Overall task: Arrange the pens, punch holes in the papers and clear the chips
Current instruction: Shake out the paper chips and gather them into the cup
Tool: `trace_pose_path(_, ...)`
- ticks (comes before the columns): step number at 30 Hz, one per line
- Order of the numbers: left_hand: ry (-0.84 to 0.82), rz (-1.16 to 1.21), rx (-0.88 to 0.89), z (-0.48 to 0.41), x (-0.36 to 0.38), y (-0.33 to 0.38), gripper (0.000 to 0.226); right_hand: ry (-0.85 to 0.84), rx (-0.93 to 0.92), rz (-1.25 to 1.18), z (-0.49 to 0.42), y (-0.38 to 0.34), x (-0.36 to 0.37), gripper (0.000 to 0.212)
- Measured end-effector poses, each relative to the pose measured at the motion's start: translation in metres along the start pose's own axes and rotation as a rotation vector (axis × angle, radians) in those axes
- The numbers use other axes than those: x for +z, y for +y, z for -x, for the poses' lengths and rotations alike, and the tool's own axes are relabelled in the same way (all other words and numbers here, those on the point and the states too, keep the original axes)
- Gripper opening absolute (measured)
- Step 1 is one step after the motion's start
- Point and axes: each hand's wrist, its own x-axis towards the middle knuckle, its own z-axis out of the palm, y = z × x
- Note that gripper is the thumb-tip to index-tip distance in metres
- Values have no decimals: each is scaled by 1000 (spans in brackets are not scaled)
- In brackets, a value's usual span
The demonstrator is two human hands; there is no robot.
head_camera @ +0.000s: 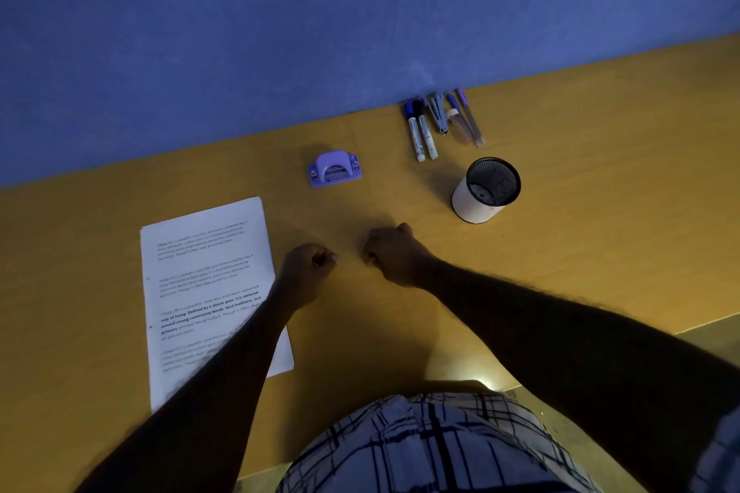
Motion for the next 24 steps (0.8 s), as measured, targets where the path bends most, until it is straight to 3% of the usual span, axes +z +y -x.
trace_pose_path(5,48,20,-9,1,-1,3,13,44,211,-50,8,-11,12,24)
trace_pose_path(10,53,11,7,-1,1,4,9,162,383,-313,18,8,6,19)
trace_pose_path(19,26,95,83,-11,11,55,12,499,300,-619,59,23,-39,12)
trace_pose_path(24,-38,162,207,-32,24,124,11,681,390,-669,84,50,-80,13)
